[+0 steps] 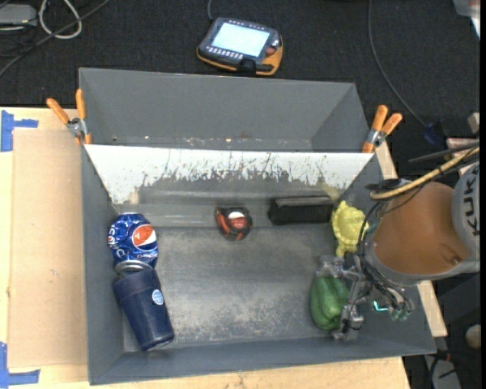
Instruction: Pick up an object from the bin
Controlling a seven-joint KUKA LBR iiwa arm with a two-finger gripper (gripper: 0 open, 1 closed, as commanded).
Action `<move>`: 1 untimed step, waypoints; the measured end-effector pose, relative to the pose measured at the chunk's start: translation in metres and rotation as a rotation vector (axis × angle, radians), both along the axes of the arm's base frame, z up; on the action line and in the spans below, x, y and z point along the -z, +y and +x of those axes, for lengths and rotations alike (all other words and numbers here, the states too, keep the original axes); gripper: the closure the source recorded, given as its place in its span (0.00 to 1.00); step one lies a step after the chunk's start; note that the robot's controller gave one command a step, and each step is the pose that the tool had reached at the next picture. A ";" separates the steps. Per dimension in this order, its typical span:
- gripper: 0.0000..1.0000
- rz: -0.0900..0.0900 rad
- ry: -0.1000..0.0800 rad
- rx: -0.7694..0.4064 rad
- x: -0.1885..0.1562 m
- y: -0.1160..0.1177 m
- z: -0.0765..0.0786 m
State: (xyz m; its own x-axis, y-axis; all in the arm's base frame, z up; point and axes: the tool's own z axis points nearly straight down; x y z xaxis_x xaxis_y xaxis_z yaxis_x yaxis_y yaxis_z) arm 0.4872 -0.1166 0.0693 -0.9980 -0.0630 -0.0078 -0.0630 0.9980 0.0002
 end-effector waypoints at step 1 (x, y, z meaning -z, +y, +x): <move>1.00 -0.001 -0.002 0.013 -0.001 -0.041 -0.006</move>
Offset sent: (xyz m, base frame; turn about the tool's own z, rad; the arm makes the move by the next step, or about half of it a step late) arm 0.0000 0.0000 0.0000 0.0000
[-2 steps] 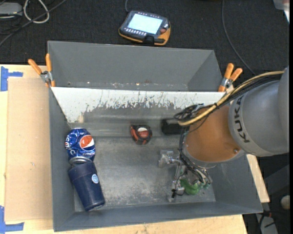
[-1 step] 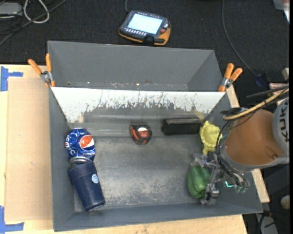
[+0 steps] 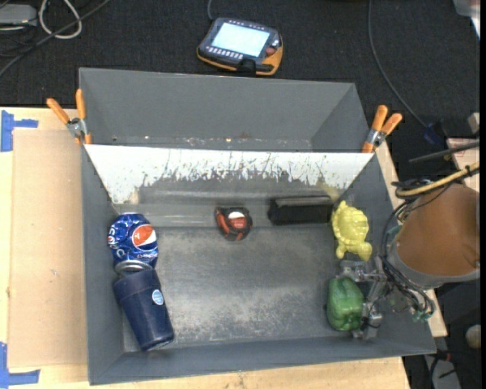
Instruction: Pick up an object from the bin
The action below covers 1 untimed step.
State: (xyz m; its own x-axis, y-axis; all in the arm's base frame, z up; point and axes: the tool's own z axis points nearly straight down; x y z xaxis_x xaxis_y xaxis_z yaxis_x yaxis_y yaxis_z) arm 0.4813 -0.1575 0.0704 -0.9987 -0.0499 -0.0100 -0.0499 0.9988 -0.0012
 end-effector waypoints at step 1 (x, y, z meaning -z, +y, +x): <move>1.00 0.000 0.000 0.000 0.000 0.000 0.000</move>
Offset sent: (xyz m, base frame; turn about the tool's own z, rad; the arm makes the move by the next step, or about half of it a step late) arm 0.0056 0.0170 0.2624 -0.0588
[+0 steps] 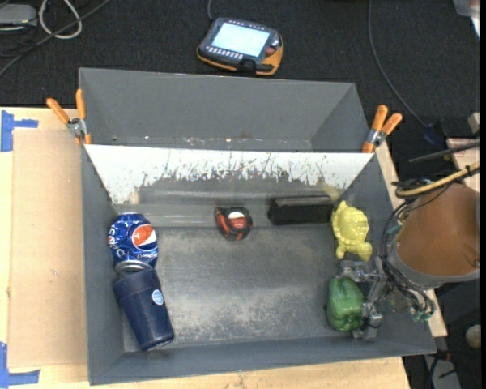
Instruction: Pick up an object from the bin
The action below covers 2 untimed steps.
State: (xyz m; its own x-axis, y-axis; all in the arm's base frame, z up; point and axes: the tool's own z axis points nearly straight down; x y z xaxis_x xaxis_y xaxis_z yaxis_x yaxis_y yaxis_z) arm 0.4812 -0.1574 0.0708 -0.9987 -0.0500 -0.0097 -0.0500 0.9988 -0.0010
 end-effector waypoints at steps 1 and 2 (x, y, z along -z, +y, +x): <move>1.00 0.003 0.007 -0.021 -0.098 0.008 0.001; 1.00 0.004 0.010 0.000 -0.093 0.009 -0.004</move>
Offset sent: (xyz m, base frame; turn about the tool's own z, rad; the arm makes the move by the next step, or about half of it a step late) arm -0.0067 0.0106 0.0668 0.0159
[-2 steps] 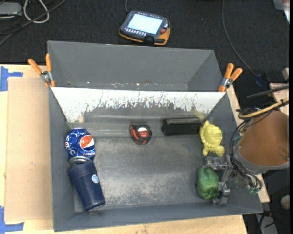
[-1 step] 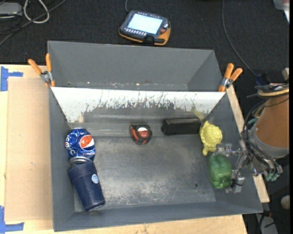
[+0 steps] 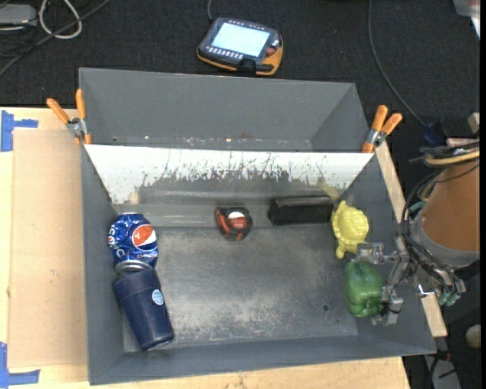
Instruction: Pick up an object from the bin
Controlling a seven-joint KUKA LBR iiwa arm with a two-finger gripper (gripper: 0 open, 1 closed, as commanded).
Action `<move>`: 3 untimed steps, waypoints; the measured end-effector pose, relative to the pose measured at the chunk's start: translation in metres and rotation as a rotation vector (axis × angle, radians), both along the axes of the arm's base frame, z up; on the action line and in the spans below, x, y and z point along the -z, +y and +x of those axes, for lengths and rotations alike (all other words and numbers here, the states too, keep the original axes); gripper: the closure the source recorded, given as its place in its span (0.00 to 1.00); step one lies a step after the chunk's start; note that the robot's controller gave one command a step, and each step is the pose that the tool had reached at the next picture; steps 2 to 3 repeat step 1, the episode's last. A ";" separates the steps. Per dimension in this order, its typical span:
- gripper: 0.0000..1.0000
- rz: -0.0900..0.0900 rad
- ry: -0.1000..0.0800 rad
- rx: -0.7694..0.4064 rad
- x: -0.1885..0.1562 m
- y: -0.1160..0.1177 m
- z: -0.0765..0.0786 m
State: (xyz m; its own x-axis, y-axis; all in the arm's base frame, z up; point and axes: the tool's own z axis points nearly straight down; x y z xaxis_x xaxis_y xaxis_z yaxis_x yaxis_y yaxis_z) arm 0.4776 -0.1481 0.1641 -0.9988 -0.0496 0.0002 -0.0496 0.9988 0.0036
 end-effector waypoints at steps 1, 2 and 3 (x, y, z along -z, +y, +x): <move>1.00 -0.001 -0.006 0.047 -0.021 0.008 0.006; 1.00 -0.001 -0.006 0.047 -0.021 0.008 0.006; 1.00 -0.001 -0.006 0.047 -0.021 0.008 0.006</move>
Offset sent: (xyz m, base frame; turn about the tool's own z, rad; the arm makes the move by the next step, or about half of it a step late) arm 0.0172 0.0386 0.0811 0.0051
